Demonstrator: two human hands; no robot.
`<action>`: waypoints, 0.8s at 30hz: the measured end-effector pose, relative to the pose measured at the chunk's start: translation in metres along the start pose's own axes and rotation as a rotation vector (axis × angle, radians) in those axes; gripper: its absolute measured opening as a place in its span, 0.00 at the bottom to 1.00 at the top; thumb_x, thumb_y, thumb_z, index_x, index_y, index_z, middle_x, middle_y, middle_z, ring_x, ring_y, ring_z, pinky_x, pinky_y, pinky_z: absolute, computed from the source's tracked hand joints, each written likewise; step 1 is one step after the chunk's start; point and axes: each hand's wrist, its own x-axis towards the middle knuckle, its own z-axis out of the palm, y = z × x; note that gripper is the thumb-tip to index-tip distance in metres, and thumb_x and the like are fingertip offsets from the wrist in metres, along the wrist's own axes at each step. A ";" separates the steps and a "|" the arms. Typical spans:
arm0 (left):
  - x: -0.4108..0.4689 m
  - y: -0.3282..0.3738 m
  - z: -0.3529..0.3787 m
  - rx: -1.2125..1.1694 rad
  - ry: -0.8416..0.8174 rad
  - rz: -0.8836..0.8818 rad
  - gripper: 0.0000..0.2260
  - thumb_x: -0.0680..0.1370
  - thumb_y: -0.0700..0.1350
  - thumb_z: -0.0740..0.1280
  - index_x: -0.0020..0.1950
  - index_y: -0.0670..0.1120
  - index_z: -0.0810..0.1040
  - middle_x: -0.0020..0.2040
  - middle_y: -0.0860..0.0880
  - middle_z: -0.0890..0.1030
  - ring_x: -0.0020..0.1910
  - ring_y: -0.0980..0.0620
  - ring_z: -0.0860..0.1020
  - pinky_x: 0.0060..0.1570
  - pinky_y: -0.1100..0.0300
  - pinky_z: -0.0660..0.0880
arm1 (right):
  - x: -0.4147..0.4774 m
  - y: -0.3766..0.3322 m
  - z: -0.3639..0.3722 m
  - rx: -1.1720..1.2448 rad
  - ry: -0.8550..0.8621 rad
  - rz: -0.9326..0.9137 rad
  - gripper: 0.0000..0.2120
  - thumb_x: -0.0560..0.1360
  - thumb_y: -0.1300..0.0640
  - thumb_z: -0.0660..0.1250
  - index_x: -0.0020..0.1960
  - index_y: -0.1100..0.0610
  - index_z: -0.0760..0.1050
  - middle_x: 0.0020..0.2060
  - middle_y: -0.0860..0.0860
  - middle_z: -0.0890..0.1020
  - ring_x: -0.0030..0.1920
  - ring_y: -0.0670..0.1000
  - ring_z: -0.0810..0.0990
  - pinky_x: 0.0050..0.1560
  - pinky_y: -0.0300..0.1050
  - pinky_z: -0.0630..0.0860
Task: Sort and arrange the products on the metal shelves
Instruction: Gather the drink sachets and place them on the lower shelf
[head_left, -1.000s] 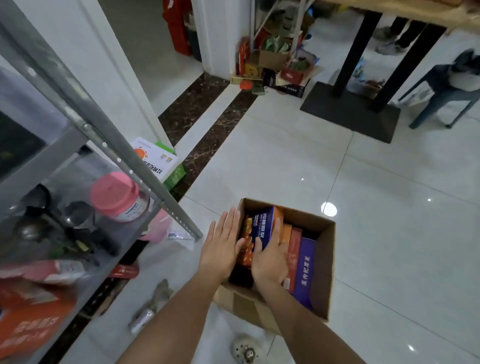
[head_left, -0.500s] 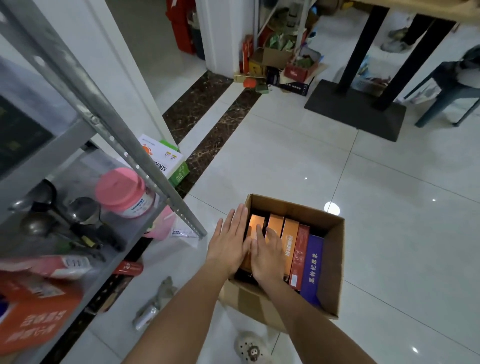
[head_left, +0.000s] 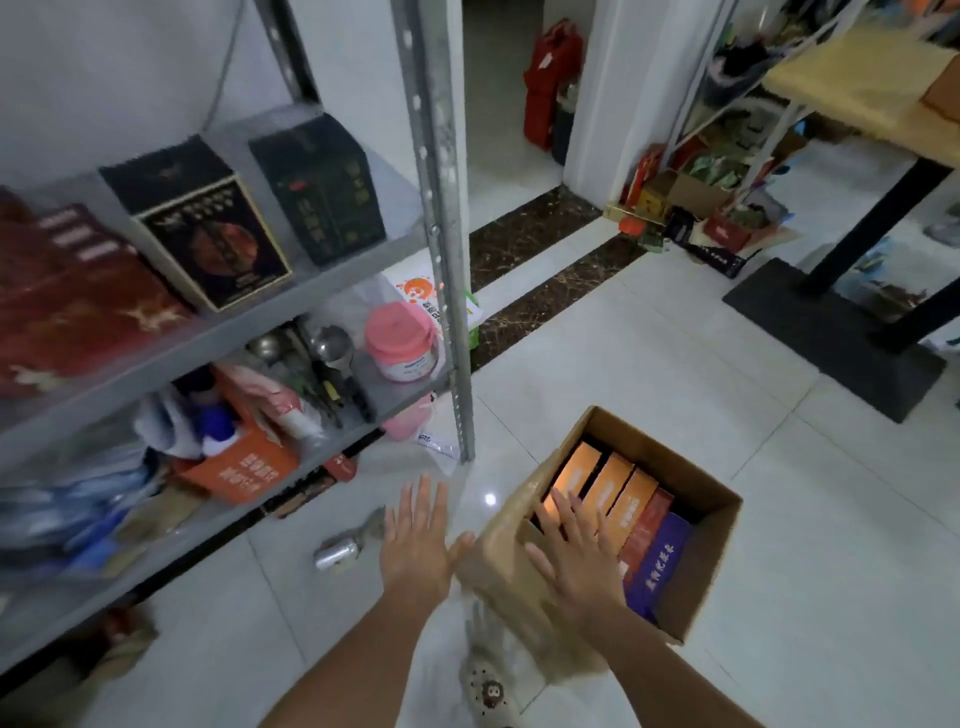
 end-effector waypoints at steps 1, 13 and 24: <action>-0.010 -0.012 -0.007 0.004 0.014 -0.030 0.33 0.78 0.65 0.36 0.79 0.50 0.35 0.78 0.48 0.34 0.78 0.45 0.38 0.75 0.47 0.38 | 0.000 -0.014 -0.005 -0.020 0.012 -0.057 0.40 0.78 0.37 0.26 0.75 0.51 0.65 0.75 0.54 0.64 0.76 0.48 0.33 0.72 0.54 0.40; -0.315 -0.271 -0.030 -0.120 0.193 -0.543 0.31 0.83 0.62 0.44 0.79 0.50 0.35 0.79 0.48 0.34 0.78 0.44 0.35 0.76 0.46 0.40 | -0.095 -0.324 -0.042 -0.148 0.012 -0.556 0.30 0.82 0.38 0.46 0.80 0.46 0.41 0.79 0.50 0.41 0.79 0.53 0.39 0.75 0.54 0.35; -0.664 -0.451 0.032 -0.371 0.269 -1.110 0.35 0.81 0.65 0.51 0.80 0.50 0.42 0.80 0.48 0.41 0.79 0.45 0.40 0.75 0.44 0.39 | -0.316 -0.645 -0.021 -0.064 -0.045 -1.227 0.28 0.83 0.40 0.48 0.80 0.46 0.48 0.80 0.50 0.47 0.79 0.53 0.45 0.76 0.58 0.44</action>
